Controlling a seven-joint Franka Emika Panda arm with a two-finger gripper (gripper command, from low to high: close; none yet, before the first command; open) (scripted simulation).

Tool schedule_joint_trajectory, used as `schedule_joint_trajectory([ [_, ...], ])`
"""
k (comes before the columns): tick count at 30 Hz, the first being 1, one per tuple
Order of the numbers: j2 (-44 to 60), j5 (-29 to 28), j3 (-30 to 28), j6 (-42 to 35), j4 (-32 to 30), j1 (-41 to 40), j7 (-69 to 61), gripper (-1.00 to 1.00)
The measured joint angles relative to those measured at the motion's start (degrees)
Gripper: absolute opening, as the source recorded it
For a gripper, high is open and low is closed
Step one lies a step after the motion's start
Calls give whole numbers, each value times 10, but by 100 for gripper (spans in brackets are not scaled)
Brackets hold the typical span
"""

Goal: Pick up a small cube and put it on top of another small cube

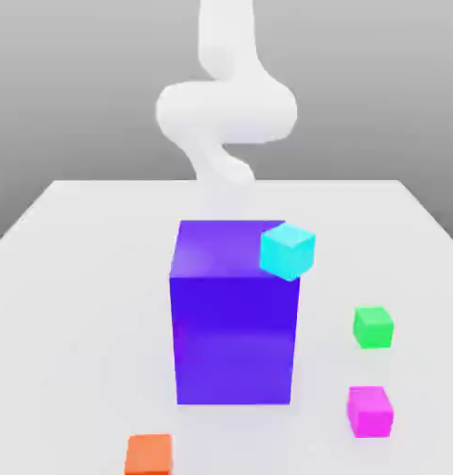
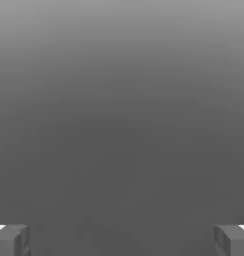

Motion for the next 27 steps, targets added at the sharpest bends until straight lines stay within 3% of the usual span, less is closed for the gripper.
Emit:
schedule_joint_trajectory([
  [10, 200, 45, -45, 87, -46, 136, -260, 0],
  [18, 357, 75, -38, 155, -82, 204, -461, 0],
  [27, 526, 18, -15, 239, -122, 245, -615, 0],
])
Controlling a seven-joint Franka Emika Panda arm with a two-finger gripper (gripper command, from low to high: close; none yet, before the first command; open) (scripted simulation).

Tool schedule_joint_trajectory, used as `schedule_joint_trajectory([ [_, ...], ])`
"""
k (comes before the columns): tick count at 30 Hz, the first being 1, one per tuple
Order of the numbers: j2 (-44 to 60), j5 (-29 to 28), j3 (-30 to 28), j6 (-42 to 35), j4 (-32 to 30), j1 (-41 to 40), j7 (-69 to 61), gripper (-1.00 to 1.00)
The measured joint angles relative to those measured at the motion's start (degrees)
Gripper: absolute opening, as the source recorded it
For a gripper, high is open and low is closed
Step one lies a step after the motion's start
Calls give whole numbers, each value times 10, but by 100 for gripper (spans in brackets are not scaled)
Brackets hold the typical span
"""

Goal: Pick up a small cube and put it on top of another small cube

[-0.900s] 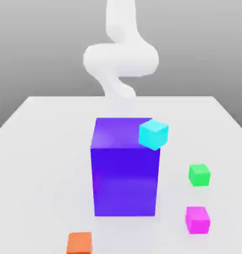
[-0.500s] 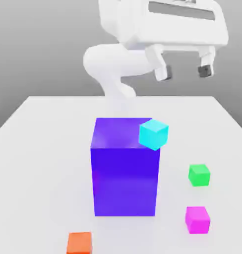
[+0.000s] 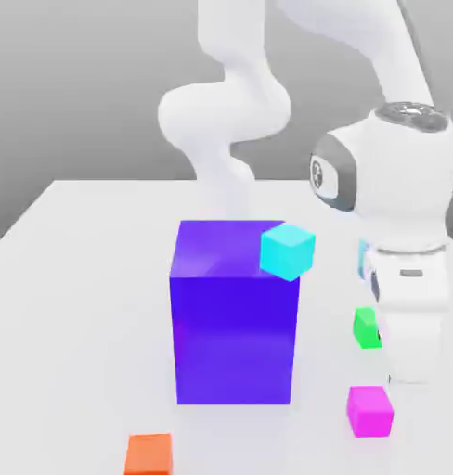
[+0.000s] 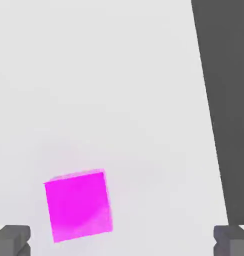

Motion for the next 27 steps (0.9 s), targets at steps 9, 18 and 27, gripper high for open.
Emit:
schedule_joint_trajectory([
  [9, 115, 0, 13, 88, 17, -7, -16, -100],
  [18, 22, -10, 5, 13, -2, -1, -9, -100],
  [27, -157, 23, 75, -29, -143, 91, -161, -100],
])
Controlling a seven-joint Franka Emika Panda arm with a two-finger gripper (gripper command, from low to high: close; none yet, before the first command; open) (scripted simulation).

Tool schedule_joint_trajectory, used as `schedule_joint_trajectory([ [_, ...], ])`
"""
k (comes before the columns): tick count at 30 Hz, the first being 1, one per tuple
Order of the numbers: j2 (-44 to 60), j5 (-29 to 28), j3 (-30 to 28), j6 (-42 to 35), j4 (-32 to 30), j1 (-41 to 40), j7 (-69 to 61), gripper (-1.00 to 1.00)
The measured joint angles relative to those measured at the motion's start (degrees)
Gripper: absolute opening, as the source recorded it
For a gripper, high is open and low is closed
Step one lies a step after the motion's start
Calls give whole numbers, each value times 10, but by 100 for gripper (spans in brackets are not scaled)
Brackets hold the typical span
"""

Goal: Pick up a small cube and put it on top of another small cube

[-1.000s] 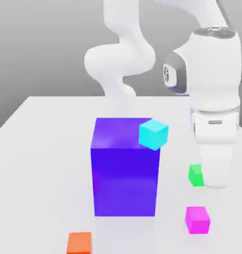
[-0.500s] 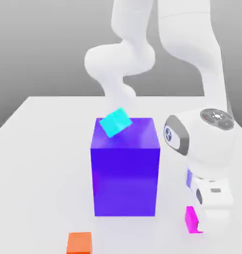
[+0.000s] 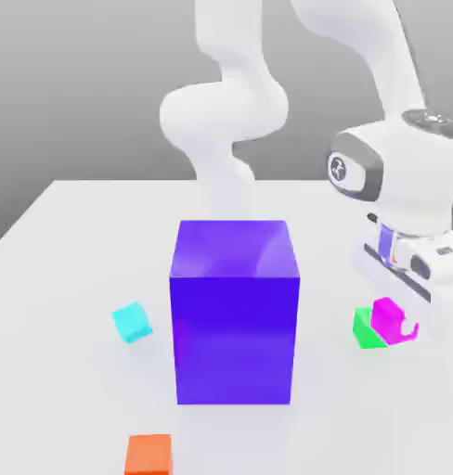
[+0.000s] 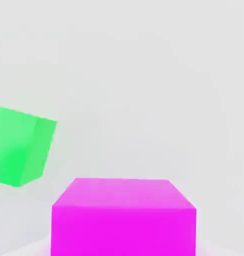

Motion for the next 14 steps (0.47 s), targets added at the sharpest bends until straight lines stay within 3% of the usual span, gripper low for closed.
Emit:
schedule_joint_trajectory([
  [4, -70, -12, 20, -5, -62, 34, -49, -100],
  [11, 47, -55, 22, 119, -68, 31, -29, -100],
  [12, 61, -62, 20, 131, -67, 31, -24, 100],
  [14, 61, -62, 20, 131, -67, 31, -24, 100],
])
